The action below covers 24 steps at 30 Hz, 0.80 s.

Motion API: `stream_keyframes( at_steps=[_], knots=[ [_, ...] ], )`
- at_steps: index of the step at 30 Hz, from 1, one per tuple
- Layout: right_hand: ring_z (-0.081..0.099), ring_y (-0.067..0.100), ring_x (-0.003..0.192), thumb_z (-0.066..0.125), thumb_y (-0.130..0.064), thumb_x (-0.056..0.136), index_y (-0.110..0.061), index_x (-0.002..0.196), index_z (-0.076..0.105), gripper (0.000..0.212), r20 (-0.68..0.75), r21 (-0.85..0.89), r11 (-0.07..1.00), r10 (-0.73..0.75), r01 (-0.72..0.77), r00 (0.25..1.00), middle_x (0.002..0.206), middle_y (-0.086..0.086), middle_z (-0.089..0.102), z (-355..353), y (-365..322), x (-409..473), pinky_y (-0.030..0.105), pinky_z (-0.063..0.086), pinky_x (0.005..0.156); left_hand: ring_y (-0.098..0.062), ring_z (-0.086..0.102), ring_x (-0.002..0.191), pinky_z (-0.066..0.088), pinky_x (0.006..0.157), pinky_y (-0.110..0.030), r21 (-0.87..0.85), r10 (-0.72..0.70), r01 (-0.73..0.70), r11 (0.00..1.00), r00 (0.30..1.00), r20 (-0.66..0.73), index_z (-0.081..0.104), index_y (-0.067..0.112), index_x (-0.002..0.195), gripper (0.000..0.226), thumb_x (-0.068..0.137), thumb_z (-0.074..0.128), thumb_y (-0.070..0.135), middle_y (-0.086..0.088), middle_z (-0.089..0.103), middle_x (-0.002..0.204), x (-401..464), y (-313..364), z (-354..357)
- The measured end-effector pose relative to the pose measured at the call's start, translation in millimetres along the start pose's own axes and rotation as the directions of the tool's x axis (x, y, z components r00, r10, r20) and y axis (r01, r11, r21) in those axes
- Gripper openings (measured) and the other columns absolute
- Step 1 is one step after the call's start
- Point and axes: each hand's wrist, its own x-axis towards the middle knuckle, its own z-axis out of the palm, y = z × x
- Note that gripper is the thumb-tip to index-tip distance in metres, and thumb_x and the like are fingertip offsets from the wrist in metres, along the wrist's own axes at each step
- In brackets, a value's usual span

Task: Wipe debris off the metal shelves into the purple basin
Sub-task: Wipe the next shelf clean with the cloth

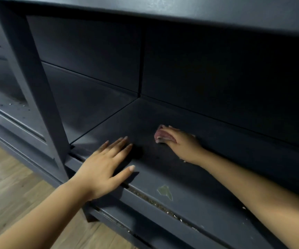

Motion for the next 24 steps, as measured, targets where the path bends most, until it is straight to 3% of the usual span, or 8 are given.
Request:
stream_keyframes(
  at_steps=[3, 7, 9, 11, 15, 21, 23, 24],
  knots=[
    [0.018, 0.014, 0.144, 0.036, -0.036, 0.101, -0.028, 0.147, 0.028, 0.047, -0.079, -0.069, 0.987, 0.140, -0.146, 0.987, 0.156, -0.007, 0.022, -14, 33, 5, 0.040, 0.017, 0.116, -0.032, 0.046, 0.130, 0.019, 0.109, -0.034, 0.048, -0.070, 0.071, 0.996, 0.997, -0.025, 0.053, 0.005, 0.135, 0.079, 0.097, 0.014, 0.063, -0.016, 0.048, 0.140, -4, -21, 2],
    [0.040, 0.026, 0.133, 0.034, -0.036, 0.101, -0.027, 0.149, 0.023, 0.050, -0.086, -0.029, 0.962, 0.269, -0.272, 0.959, 0.154, -0.002, 0.027, -24, 57, 36, 0.040, 0.036, 0.107, -0.034, 0.052, 0.124, 0.026, 0.105, -0.036, 0.047, -0.084, 0.085, 0.995, 0.996, -0.014, 0.059, 0.007, 0.129, 0.077, 0.096, 0.015, 0.061, -0.016, 0.054, 0.135, -2, -24, 4],
    [0.041, 0.026, 0.132, 0.036, -0.036, 0.101, -0.025, 0.148, 0.025, 0.050, -0.102, -0.006, 0.959, 0.281, -0.283, 0.954, 0.153, 0.000, 0.030, -21, 58, 58, 0.038, 0.036, 0.107, -0.032, 0.050, 0.126, 0.026, 0.105, -0.035, 0.035, -0.082, 0.082, 0.996, 0.997, -0.009, 0.059, 0.009, 0.130, 0.075, 0.096, 0.017, 0.061, -0.014, 0.053, 0.137, -3, -25, 4],
    [0.038, 0.025, 0.133, 0.037, -0.036, 0.101, -0.021, 0.147, 0.029, 0.049, -0.121, 0.015, 0.966, 0.258, -0.258, 0.959, 0.151, 0.003, 0.032, -16, 53, 81, 0.037, 0.033, 0.109, -0.030, 0.049, 0.128, 0.027, 0.106, -0.036, 0.024, -0.079, 0.080, 0.997, 0.997, -0.019, 0.059, 0.011, 0.131, 0.071, 0.095, 0.022, 0.060, -0.012, 0.052, 0.138, -4, -27, 6],
    [0.043, 0.025, 0.126, 0.035, -0.034, 0.101, -0.022, 0.144, 0.034, 0.044, -0.079, 0.045, 0.976, 0.218, -0.215, 0.973, 0.147, 0.002, 0.035, 0, 26, 120, 0.034, 0.044, 0.096, -0.029, 0.049, 0.128, 0.029, 0.105, -0.038, 0.013, -0.067, 0.067, 0.998, 0.997, -0.034, 0.060, 0.012, 0.130, 0.065, 0.088, 0.037, 0.056, -0.012, 0.052, 0.139, -4, -29, 10],
    [0.030, 0.018, 0.138, 0.042, -0.038, 0.099, -0.042, 0.141, 0.034, 0.043, 0.059, 0.067, 0.997, 0.043, -0.047, 0.997, 0.155, -0.010, 0.020, 20, -10, 113, 0.027, 0.042, 0.093, -0.031, 0.050, 0.127, 0.029, 0.104, -0.038, 0.032, -0.045, 0.047, 0.998, 0.997, -0.058, 0.060, 0.012, 0.129, 0.065, 0.087, 0.037, 0.055, -0.012, 0.054, 0.137, -4, -30, 11],
    [0.021, 0.009, 0.141, 0.048, -0.037, 0.097, -0.044, 0.139, 0.036, 0.044, 0.118, 0.096, 0.992, -0.090, 0.079, 0.989, 0.153, -0.015, 0.020, 26, -22, 92, 0.031, 0.027, 0.111, -0.031, 0.051, 0.126, 0.029, 0.104, -0.038, 0.041, -0.039, 0.042, 0.998, 0.997, -0.065, 0.061, 0.011, 0.129, 0.065, 0.087, 0.037, 0.055, -0.012, 0.054, 0.136, -4, -30, 11],
    [0.016, 0.001, 0.138, 0.049, -0.035, 0.097, -0.041, 0.141, 0.035, 0.046, 0.140, 0.064, 0.987, -0.154, 0.147, 0.978, 0.149, -0.020, 0.019, 28, -28, 81, 0.023, 0.016, 0.112, -0.031, 0.051, 0.126, 0.029, 0.105, -0.038, 0.042, -0.039, 0.042, 0.998, 0.997, -0.067, 0.061, 0.011, 0.129, 0.065, 0.087, 0.037, 0.055, -0.013, 0.054, 0.136, -4, -29, 11]
  ],
)
